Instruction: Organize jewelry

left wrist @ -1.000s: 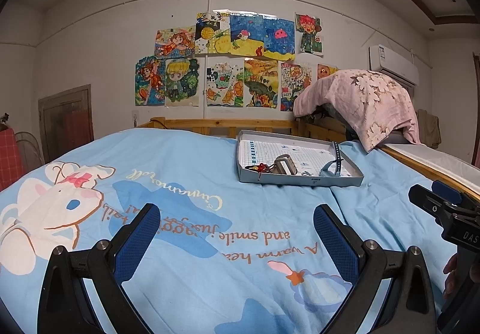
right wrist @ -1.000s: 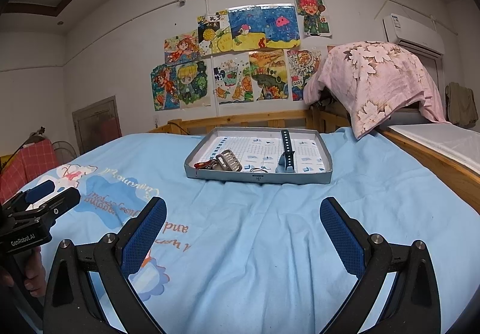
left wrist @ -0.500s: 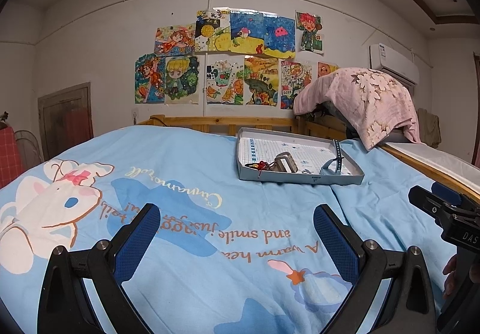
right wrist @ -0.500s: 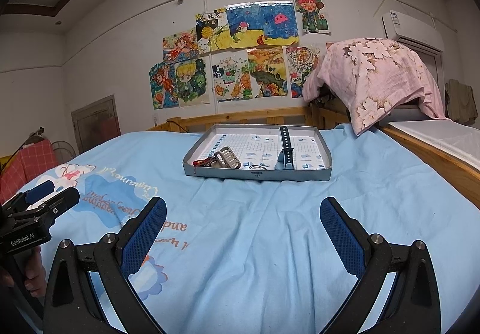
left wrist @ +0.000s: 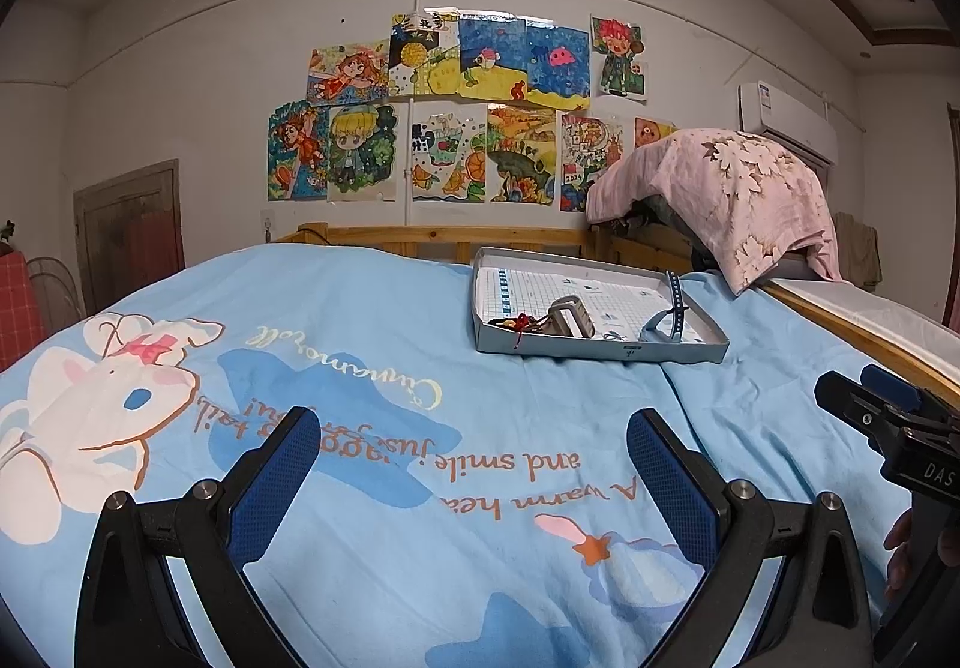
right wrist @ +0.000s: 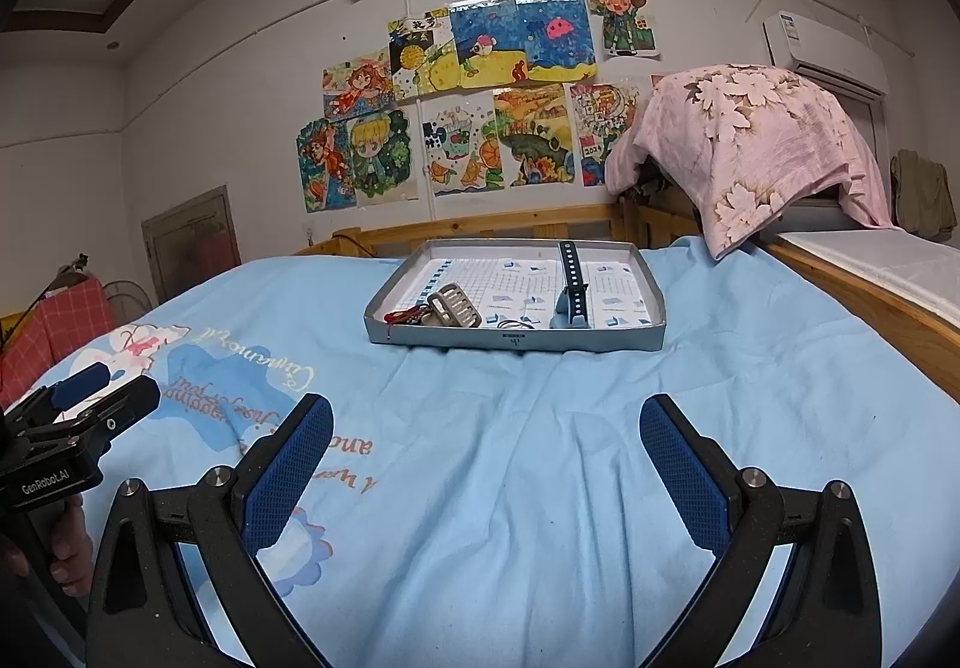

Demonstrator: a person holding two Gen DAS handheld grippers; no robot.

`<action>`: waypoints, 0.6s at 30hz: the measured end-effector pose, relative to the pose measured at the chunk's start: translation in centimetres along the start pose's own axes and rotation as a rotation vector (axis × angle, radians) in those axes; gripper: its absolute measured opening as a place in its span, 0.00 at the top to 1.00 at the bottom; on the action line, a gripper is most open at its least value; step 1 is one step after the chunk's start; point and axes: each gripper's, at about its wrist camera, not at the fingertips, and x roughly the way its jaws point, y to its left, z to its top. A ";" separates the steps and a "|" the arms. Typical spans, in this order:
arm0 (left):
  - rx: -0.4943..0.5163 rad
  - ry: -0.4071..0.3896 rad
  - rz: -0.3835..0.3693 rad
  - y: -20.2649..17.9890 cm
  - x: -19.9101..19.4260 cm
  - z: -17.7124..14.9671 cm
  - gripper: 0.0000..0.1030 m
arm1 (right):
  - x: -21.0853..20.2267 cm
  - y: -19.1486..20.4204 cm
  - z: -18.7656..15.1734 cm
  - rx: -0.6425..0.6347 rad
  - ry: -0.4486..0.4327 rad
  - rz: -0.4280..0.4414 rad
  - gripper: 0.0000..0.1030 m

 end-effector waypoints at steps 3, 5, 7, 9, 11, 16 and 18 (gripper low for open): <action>-0.001 0.002 0.000 0.0 0.0 0.0 0.00 | 0.0 0.0 0.0 0.002 0.000 -0.001 0.02; 0.001 0.003 0.000 0.0 0.1 -0.1 0.00 | 0.0 0.0 0.0 0.002 0.001 0.000 0.02; 0.002 0.004 0.000 0.0 0.2 -0.3 0.00 | 0.1 0.0 0.0 0.004 0.001 -0.002 0.02; 0.001 0.004 -0.001 0.0 0.2 -0.4 0.00 | 0.1 0.0 0.0 0.005 0.001 -0.005 0.02; 0.001 0.005 0.000 0.0 0.3 -0.3 0.00 | 0.2 -0.1 0.0 0.009 0.003 -0.007 0.02; -0.001 0.015 -0.001 0.1 0.7 -0.7 0.00 | 0.5 -0.2 -0.2 0.013 0.013 -0.009 0.02; -0.002 0.020 -0.001 0.1 0.9 -1.0 0.00 | 0.6 -0.1 -0.3 0.014 0.016 -0.009 0.02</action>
